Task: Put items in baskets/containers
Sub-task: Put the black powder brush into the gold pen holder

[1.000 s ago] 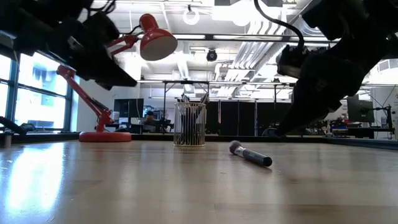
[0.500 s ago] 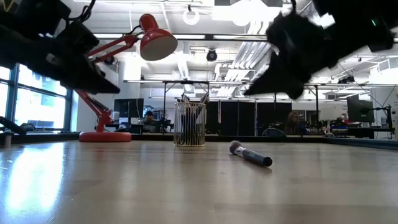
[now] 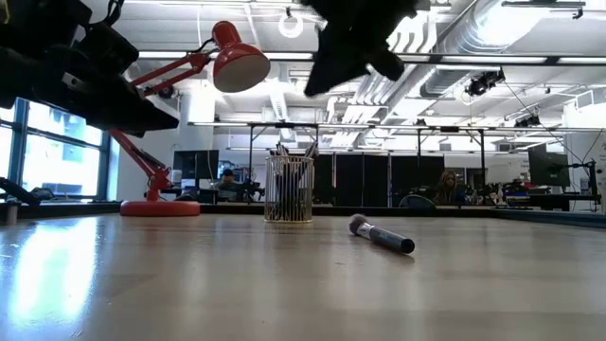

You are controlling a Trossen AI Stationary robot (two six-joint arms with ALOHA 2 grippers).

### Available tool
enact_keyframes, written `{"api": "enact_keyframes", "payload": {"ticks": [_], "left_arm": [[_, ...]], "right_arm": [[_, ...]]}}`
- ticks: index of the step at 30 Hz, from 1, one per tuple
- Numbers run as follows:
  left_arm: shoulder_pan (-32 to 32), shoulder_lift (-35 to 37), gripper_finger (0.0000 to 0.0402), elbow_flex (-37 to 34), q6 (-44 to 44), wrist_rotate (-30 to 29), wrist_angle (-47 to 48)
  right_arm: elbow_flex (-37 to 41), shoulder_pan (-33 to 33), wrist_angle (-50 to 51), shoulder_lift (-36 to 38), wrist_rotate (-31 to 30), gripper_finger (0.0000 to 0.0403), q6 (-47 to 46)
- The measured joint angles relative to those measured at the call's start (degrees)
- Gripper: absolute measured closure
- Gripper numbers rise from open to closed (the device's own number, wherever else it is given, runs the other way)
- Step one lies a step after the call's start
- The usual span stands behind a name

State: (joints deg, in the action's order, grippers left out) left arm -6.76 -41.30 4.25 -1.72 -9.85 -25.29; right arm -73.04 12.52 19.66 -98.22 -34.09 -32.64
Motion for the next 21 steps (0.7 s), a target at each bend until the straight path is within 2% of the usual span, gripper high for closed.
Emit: {"api": "enact_keyframes", "payload": {"ticks": [3, 6, 8, 15, 21], "left_arm": [[0.0, 0.0, 0.0401, 0.0, 0.01, 0.0, 0.17], [0.0, 0.0, 0.0401, 0.0, 0.02, 0.0, 0.2], [0.0, 0.0, 0.0401, 0.0, 0.09, -0.02, 0.16], [0.0, 0.0, 0.0401, 0.0, 0.42, -0.15, 0.2], [0.0, -0.02, 0.0401, 0.0, 0.42, -0.24, 0.31]], "right_arm": [[-8.27, -1.43, 15.81, -5.36, 0.89, 0.0397, -10.61], [-13.77, -2.71, 28.07, -10.47, 6.67, 0.039, -19.28], [-15.62, -3.26, 32.61, -13.51, 10.59, 0.0381, -22.92], [-16.04, -3.57, 34.18, -19.4, 18.46, 0.0336, -28.45], [-16.04, -2.85, 34.35, -20.15, 19.57, 0.0296, -31.84]]}}
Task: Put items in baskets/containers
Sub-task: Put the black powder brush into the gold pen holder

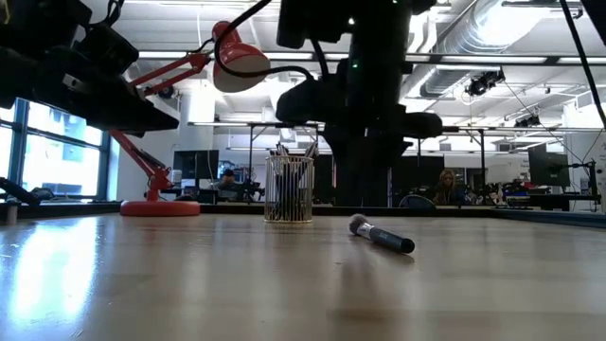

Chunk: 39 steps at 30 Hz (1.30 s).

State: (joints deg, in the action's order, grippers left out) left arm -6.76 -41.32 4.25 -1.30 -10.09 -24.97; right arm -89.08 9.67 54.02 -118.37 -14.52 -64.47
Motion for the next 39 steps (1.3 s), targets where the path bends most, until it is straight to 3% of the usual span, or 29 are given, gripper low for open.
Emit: {"api": "enact_keyframes", "payload": {"ticks": [13, 23, 27, 33, 39], "left_arm": [[0.0, 0.0, 0.0401, 0.02, 0.0, -0.13, 0.02], [0.0, -0.02, 0.0402, 0.02, -0.33, -0.11, 0.0], [-0.01, -0.02, 0.0402, 0.02, -0.39, -0.09, -0.03], [0.0, -0.02, 0.0402, 0.04, -0.39, -0.07, -0.07], [0.0, -0.02, 0.0402, 0.04, -0.42, 0.13, -0.07]], "right_arm": [[0.0, 3.27, -0.05, -0.16, 0.97, 0.0253, -5.08], [-0.23, 3.87, -1.25, -5.68, 3.2, 0.0246, -6.65], [-0.29, 3.91, -3.58, -7.18, 2.97, 0.0273, 0.54], [-0.26, 3.93, -5.29, -7.37, 3.29, 0.0374, 14.03], [-0.2, 4.59, -5.53, -7.45, 2.92, 0.0362, 26.01]]}}
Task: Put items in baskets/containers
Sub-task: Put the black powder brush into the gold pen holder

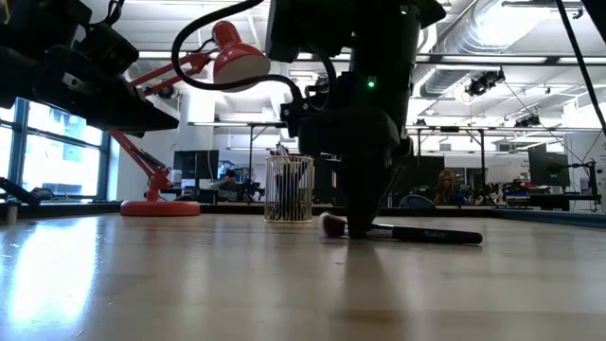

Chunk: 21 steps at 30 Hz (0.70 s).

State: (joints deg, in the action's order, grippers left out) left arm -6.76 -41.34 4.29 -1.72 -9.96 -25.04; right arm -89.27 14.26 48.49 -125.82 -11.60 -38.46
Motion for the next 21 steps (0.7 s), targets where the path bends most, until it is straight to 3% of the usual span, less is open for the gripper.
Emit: {"api": "enact_keyframes", "payload": {"ticks": [12, 21], "left_arm": [[-0.01, 0.0, 0.0402, 0.02, 0.0, -0.04, -0.01], [-0.01, 0.0, 0.0402, 0.04, -0.02, -0.05, -0.02]], "right_arm": [[0.5, -0.65, -0.86, 5.15, -8.39, 0.0374, 5.91], [0.32, -5.47, 0.05, 10.13, -11.95, 0.0374, 13.11]]}}
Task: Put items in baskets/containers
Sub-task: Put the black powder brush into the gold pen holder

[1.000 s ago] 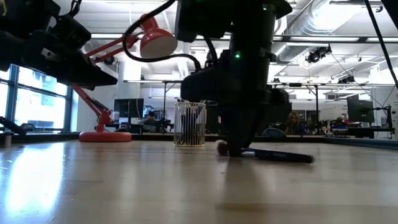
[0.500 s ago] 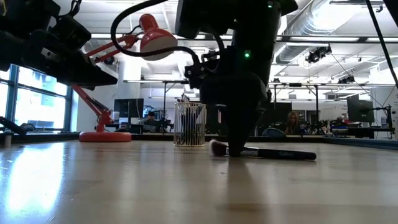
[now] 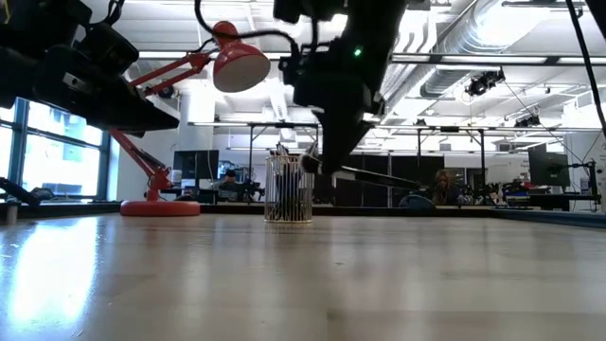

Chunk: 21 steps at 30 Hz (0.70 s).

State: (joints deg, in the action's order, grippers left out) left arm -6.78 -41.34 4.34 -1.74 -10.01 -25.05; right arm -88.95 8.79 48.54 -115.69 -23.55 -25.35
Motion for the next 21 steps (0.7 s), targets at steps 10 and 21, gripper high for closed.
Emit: {"api": "enact_keyframes", "payload": {"ticks": [10, 21], "left_arm": [[0.0, 0.0, 0.0402, 0.0, -0.03, 0.01, 2.85], [-0.01, -0.03, 0.0402, 0.0, -5.86, 0.46, 5.56]], "right_arm": [[0.74, -4.66, -0.76, 0.17, 1.18, 0.0374, 4.2], [32.85, -5.32, -31.29, 18.47, 4.32, 0.0374, -1.27]]}}
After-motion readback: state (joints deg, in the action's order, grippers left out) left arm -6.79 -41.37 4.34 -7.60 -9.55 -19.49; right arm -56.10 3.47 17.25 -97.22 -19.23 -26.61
